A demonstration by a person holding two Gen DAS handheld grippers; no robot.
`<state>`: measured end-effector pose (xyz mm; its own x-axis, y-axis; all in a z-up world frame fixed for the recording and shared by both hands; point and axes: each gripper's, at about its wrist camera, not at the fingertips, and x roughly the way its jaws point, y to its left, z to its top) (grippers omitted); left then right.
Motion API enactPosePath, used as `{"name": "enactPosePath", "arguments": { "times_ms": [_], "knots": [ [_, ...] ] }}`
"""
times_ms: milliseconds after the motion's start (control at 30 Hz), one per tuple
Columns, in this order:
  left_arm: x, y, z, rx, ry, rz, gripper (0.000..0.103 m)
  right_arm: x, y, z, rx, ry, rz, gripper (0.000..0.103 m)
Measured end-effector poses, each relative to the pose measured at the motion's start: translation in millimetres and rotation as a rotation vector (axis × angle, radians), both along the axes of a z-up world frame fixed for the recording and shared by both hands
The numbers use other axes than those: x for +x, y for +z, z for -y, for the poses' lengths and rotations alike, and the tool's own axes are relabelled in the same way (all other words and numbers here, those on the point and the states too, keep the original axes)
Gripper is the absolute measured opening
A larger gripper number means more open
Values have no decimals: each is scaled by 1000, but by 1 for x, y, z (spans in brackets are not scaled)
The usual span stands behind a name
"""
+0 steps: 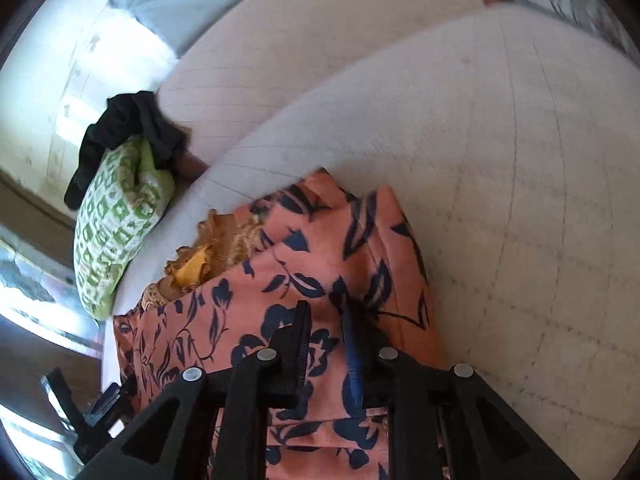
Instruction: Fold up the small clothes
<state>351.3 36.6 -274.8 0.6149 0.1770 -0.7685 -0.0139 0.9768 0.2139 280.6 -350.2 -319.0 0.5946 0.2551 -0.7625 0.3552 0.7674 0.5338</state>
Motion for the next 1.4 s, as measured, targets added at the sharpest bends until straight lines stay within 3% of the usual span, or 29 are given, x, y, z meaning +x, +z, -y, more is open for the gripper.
{"name": "enactPosePath", "arguments": {
  "times_ms": [100, 233, 267, 333, 367, 500, 600, 733, 833, 867, 933, 1067, 1133, 1200, 1233, 1300, 1400],
  "knots": [
    [-11, 18, 5, 6, -11, 105, 79, -13, 25, -8, 25, 19, 136, 21],
    [-23, 31, 16, -58, -60, 178, 80, -13, 27, -7, -1, 2, 156, 21],
    [-20, 25, 18, -72, -73, 146, 80, -10, 22, -6, -6, -3, 132, 21],
    [-9, 1, 24, -45, -68, 10, 80, -4, -2, 1, -33, -31, -10, 19],
    [-5, -12, 23, -40, -59, -51, 81, -7, -8, 6, 2, -38, 8, 19],
    [-6, -2, 20, -99, -38, -26, 82, -12, 9, 7, 16, -18, 33, 21],
    [-15, 7, 29, -103, -66, 20, 82, -9, 18, -13, 64, 82, 83, 21],
    [-35, 15, 60, -132, -210, 54, 82, -3, 18, -61, 110, 292, 68, 21],
    [-34, 3, 79, -45, -277, -4, 82, -3, 0, -91, 129, 454, -33, 22],
    [-32, -7, 83, -11, -282, -38, 83, -8, 4, -95, 83, 467, -1, 21],
    [-32, -4, 81, -38, -280, -26, 83, -7, 11, -93, 79, 498, -18, 21],
    [-29, 8, 67, -103, -219, -13, 83, -7, 22, -46, 48, 296, 54, 21],
    [-27, 10, 61, -100, -190, 9, 83, -14, 24, -5, 42, 118, 99, 22],
    [-24, 9, 57, -63, -154, 21, 83, -16, 12, 22, 54, 0, 71, 22],
    [-23, 6, 56, -38, -140, 15, 83, -16, 2, 29, 74, -18, 39, 19],
    [-12, -5, 51, -13, -142, -20, 83, -18, -8, 37, 143, -28, 56, 19],
    [-15, -2, 54, 18, -155, -3, 83, -21, 6, 36, 117, -10, 47, 21]
  ]
}}
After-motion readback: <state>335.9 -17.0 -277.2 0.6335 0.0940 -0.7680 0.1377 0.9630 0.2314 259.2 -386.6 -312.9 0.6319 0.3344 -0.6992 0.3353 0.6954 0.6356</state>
